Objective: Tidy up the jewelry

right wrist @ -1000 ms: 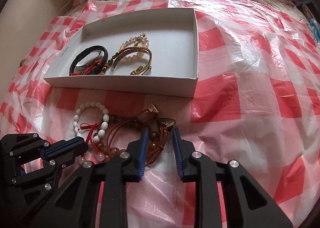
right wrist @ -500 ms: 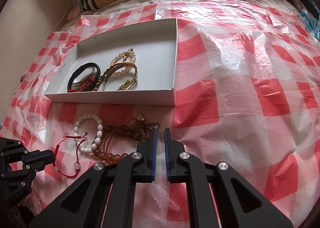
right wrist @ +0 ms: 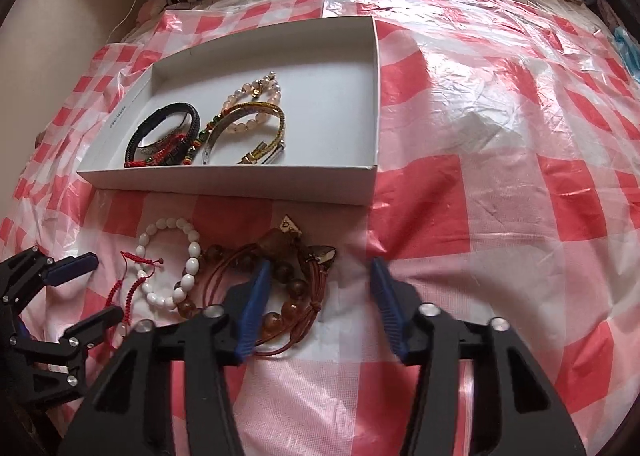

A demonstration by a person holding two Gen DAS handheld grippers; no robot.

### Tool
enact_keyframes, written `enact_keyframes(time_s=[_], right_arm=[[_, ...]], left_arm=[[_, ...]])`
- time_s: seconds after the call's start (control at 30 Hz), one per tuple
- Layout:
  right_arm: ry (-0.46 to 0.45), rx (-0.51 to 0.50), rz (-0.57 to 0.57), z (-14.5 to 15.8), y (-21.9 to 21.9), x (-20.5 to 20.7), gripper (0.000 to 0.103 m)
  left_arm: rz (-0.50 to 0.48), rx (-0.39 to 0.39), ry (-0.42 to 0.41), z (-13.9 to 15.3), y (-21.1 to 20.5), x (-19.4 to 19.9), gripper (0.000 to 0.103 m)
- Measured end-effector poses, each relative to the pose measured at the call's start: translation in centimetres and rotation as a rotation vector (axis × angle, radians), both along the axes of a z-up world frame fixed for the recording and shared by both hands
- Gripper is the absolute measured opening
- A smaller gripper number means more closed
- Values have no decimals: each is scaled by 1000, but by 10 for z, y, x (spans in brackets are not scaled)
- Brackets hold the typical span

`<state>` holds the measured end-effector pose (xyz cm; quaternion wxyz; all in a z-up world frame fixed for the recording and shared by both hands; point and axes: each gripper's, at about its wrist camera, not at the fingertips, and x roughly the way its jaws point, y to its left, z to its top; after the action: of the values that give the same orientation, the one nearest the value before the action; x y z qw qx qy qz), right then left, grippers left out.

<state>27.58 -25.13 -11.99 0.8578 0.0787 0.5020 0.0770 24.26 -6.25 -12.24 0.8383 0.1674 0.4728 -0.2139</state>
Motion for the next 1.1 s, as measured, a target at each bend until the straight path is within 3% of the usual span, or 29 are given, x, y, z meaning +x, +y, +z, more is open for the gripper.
enact_keyframes(time_s=[0.03,0.07,0.1,0.17,0.33,0.6,0.83,0.97,1.0,1.03,1.07,1.1], right_arm=[[6,44,-3,-1,-4,-1,11],[5,66,-5,0,-7,-2,10],[-1,91,-8,2,-10,-4,7],[-15,156,-12,7,-15,-7,7],[-57,202,-12,21,-18,-14,7],[-115,305,0,37,-26,-17,7],[-127,320,-9,40,-30,-19,7],[-99,260,-36,35,-32,-17,7],[-84,241,-48,32,-33,-17,18],[-69,211,-62,29,-33,-16,47],[-66,175,-72,27,-33,-16,58],[-66,139,-70,27,-30,-16,61]], left_arm=[[-24,-16,19,0,-3,-1,34],[-38,-39,42,1,-4,-1,13],[-45,-41,46,1,-5,-3,4],[-63,-29,38,1,-8,-6,4],[-66,-153,64,15,3,-3,3],[18,-322,37,37,30,5,3],[36,-254,29,34,29,8,3],[4,-203,62,24,24,8,4],[-8,-195,72,22,21,8,6],[-17,-194,75,21,20,6,13],[-24,-188,72,21,18,5,20],[-31,-180,64,21,15,3,44]])
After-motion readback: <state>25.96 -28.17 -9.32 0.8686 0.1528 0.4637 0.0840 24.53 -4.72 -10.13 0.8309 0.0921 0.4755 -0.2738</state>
